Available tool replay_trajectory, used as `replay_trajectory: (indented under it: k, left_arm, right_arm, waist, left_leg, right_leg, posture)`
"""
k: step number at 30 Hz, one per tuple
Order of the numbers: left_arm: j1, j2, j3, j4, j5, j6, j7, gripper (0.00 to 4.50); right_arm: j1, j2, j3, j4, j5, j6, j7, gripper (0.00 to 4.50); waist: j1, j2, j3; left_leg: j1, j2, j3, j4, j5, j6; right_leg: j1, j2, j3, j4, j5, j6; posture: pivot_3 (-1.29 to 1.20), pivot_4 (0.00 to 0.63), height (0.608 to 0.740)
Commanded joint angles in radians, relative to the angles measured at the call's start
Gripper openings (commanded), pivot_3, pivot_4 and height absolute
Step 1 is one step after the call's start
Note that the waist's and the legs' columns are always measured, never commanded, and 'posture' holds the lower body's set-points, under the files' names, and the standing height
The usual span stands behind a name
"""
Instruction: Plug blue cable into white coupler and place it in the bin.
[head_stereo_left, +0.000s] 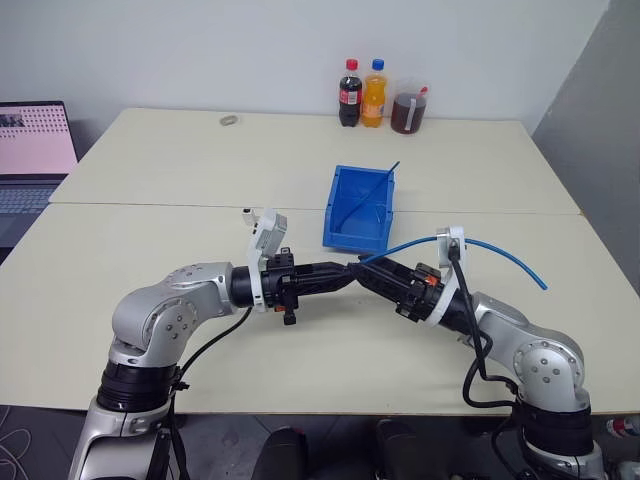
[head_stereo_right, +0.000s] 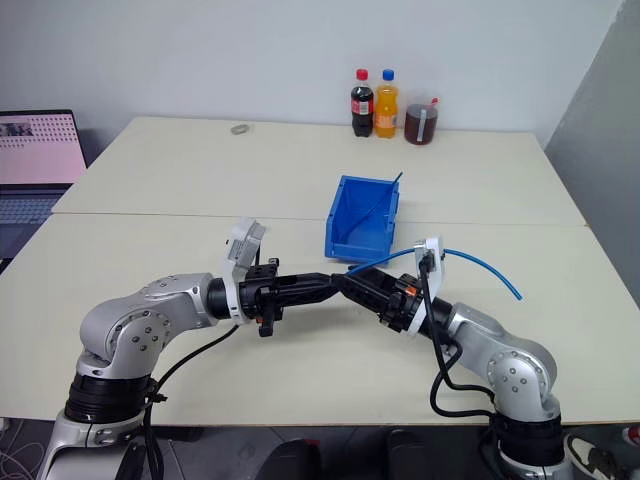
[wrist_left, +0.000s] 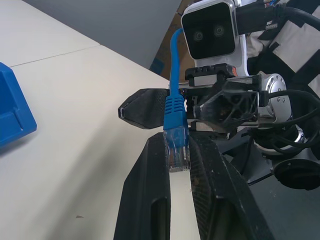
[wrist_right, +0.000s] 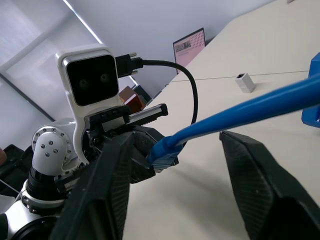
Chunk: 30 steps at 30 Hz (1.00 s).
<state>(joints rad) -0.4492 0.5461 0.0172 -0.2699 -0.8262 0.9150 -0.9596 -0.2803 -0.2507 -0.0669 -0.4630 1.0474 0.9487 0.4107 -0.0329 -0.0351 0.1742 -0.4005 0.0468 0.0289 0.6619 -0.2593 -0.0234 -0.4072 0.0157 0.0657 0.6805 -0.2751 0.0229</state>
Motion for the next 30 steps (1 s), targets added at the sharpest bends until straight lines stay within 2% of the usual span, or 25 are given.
replay_trajectory:
  k: [1, 7, 8, 15, 17, 24, 25, 30]
  left_arm:
    - [-0.03, 0.007, 0.009, -0.037, -0.023, -0.002, 0.004, 0.25]
    - [-0.025, 0.013, -0.003, -0.04, -0.018, -0.006, -0.002, 0.25]
    - [-0.026, 0.014, -0.005, -0.037, -0.014, -0.009, -0.004, 0.25]
    - [-0.028, 0.018, -0.019, -0.012, -0.002, -0.019, -0.024, 0.25]
    - [-0.025, 0.026, -0.027, -0.01, 0.006, -0.02, -0.035, 0.96]
    - [0.009, 0.073, -0.03, -0.033, 0.034, -0.055, -0.06, 2.35]
    - [0.022, 0.085, -0.016, -0.044, 0.029, -0.055, -0.059, 2.67]
    - [0.114, 0.146, 0.043, -0.099, 0.007, -0.049, -0.058, 3.69]
  right_arm:
    - [-0.02, -0.007, 0.002, -0.014, 0.046, 0.0, 0.012, 1.68]
    - [-0.022, -0.025, -0.001, -0.013, 0.083, 0.005, 0.014, 0.23]
    - [-0.022, -0.03, 0.0, -0.013, 0.088, 0.007, 0.016, 0.13]
    - [-0.018, -0.06, 0.006, -0.015, 0.118, 0.012, 0.021, 0.13]
    - [-0.015, -0.067, 0.009, -0.018, 0.118, 0.011, 0.023, 0.13]
    - [-0.017, -0.064, 0.003, -0.002, 0.079, -0.021, 0.007, 0.13]
    - [-0.018, -0.066, -0.003, 0.005, 0.073, -0.026, 0.007, 0.13]
    - [-0.02, -0.085, -0.024, 0.026, 0.068, -0.04, 0.015, 0.13]
  waist:
    - [0.0, 0.0, 0.0]
    - [0.0, 0.0, 0.0]
    - [0.0, 0.0, 0.0]
    - [0.0, 0.0, 0.0]
    - [0.0, 0.0, 0.0]
    - [0.0, 0.0, 0.0]
    - [-0.001, 0.0, 0.0]
    - [-0.002, 0.001, 0.0]
  left_leg:
    - [0.0, 0.0, 0.0, 0.0, 0.0, 0.0]
    - [0.0, 0.0, 0.0, 0.0, 0.0, 0.0]
    - [0.0, 0.0, 0.0, 0.0, 0.0, 0.0]
    - [0.0, 0.0, 0.0, 0.0, 0.0, 0.0]
    - [0.0, 0.0, 0.0, 0.0, 0.0, 0.0]
    - [0.0, 0.0, 0.0, 0.0, 0.0, 0.0]
    - [0.0, 0.0, 0.0, -0.001, 0.0, 0.0]
    - [0.0, 0.001, 0.001, -0.001, 0.0, 0.0]
  right_leg:
    - [0.0, 0.0, 0.0, 0.0, 0.0, 0.0]
    - [0.0, 0.0, 0.0, 0.0, 0.0, 0.0]
    - [0.0, 0.0, 0.0, 0.0, 0.0, 0.0]
    - [0.0, 0.0, 0.0, 0.0, 0.0, 0.0]
    - [0.0, 0.0, 0.0, 0.0, 0.0, 0.0]
    - [0.0, 0.0, 0.0, 0.0, 0.0, 0.0]
    - [0.0, 0.0, 0.0, 0.0, 0.0, 0.0]
    - [-0.001, 0.0, 0.001, 0.0, 0.0, 0.0]
  posture:
    - [0.0, 0.15, 0.74]
    - [0.0, 0.15, 0.74]
    - [0.0, 0.15, 0.74]
    - [0.0, 0.15, 0.74]
    - [0.0, 0.15, 0.74]
    - [0.0, 0.15, 0.74]
    - [0.0, 0.15, 0.74]
    - [0.0, 0.15, 0.74]
